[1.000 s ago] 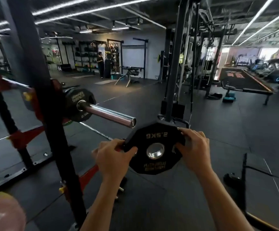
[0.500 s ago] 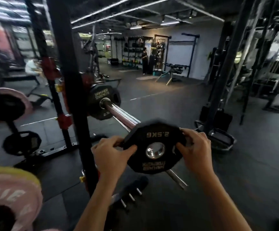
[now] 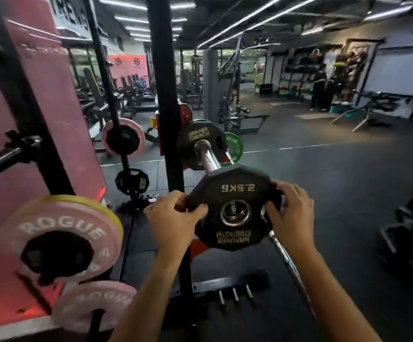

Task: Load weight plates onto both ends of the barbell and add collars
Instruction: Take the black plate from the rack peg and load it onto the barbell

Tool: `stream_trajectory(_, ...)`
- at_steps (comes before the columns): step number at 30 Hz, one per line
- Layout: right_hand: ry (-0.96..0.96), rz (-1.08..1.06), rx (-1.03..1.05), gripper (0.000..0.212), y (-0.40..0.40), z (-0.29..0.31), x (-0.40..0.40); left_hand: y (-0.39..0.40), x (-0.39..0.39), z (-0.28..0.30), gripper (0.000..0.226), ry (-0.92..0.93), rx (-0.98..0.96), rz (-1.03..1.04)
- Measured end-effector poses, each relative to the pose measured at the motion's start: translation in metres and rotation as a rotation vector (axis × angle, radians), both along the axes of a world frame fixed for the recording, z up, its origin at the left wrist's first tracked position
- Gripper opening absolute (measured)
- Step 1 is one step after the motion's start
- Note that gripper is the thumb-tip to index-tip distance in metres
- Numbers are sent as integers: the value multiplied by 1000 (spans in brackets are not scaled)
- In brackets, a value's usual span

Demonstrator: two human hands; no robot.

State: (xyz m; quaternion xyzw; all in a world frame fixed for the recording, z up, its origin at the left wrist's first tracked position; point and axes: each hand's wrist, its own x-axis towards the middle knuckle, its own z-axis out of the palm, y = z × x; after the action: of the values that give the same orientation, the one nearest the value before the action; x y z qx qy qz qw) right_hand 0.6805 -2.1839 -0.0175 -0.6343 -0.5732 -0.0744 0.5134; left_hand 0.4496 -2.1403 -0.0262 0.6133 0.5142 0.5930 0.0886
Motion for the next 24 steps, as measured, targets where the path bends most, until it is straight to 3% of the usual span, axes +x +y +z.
stream_trajectory(5,19,33,32,40,18,-4,-4,-5,9,-4,29,22,102,73)
stream_trajectory(10,-97,29,-48,39,29,7,3,3,8,-1,31,93,-21,107)
stream_trajectory(15,-108,111,-66,57,17,2,17,-12,2,-7,57,177,-12,117)
stream_trajectory(20,-78,95,-73,76,8,9,19,-23,11,13,76,123,91,238)
stream_trajectory(24,-4,126,-102,88,14,10,15,-26,14,4,86,106,36,252)
